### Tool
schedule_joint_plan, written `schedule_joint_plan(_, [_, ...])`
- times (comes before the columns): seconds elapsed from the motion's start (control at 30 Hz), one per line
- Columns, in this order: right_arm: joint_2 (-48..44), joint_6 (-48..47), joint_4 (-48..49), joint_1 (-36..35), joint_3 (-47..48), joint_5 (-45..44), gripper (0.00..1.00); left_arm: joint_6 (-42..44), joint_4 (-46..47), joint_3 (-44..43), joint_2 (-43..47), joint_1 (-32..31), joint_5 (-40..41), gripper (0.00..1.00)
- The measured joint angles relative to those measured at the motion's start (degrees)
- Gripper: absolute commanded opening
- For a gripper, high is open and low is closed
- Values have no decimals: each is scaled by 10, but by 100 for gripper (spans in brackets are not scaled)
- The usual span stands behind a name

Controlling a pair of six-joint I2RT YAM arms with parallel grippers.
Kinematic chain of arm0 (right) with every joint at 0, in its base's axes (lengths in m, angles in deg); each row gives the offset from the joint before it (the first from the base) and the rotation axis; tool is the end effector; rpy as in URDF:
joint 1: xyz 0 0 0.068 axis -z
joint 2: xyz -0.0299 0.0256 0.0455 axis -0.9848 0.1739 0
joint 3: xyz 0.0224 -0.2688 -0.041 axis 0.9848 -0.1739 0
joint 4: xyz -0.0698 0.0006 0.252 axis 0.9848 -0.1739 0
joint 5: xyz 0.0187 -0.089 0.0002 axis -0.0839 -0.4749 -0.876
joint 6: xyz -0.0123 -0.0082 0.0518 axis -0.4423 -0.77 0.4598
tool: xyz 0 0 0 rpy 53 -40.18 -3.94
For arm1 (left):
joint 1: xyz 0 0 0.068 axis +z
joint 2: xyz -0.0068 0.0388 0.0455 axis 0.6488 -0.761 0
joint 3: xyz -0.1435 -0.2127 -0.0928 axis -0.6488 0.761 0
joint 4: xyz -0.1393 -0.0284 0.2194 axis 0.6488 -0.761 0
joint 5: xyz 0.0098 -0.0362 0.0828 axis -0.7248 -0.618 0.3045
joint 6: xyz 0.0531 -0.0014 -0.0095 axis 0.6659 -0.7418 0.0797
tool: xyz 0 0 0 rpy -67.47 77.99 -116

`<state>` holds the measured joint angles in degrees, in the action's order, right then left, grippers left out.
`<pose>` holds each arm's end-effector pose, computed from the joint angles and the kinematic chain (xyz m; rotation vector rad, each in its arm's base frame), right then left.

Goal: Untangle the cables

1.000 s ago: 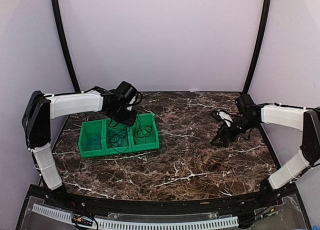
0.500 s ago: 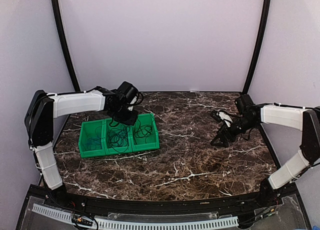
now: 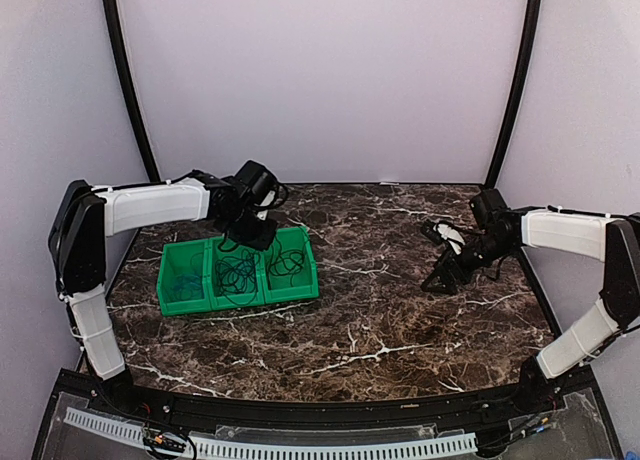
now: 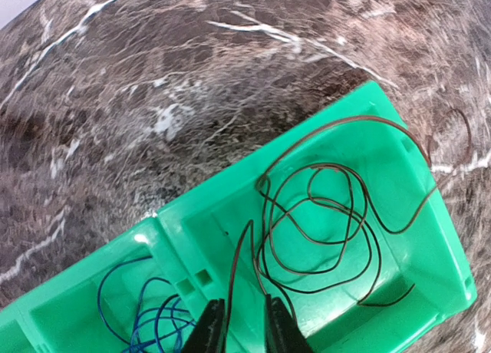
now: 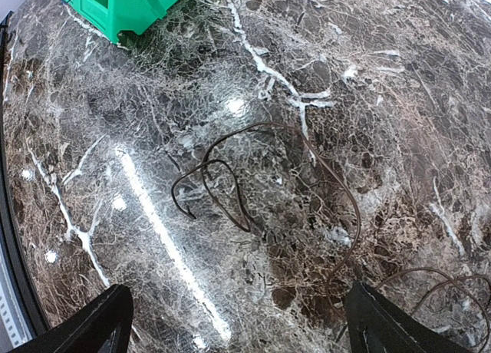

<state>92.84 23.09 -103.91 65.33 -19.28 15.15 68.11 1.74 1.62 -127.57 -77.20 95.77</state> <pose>0.2602 0.0879 0.1977 -1.1219 2.3063 0.6695 0.3309 -0.2389 0.2343 0.3980 2.4834 -0.1364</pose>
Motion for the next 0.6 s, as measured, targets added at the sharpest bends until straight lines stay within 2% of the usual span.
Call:
schedule_joint_plan(0.13, [1, 0, -1, 0, 0, 0, 99, 9, -12, 0, 9, 0, 19, 37])
schedule_joint_plan(0.23, [5, 0, -2, 0, 0, 0, 99, 11, -17, 0, 15, 1, 28, 38])
schedule_joint_plan(0.6, [5, 0, -4, 0, 0, 0, 99, 11, -18, 0, 12, 2, 20, 28])
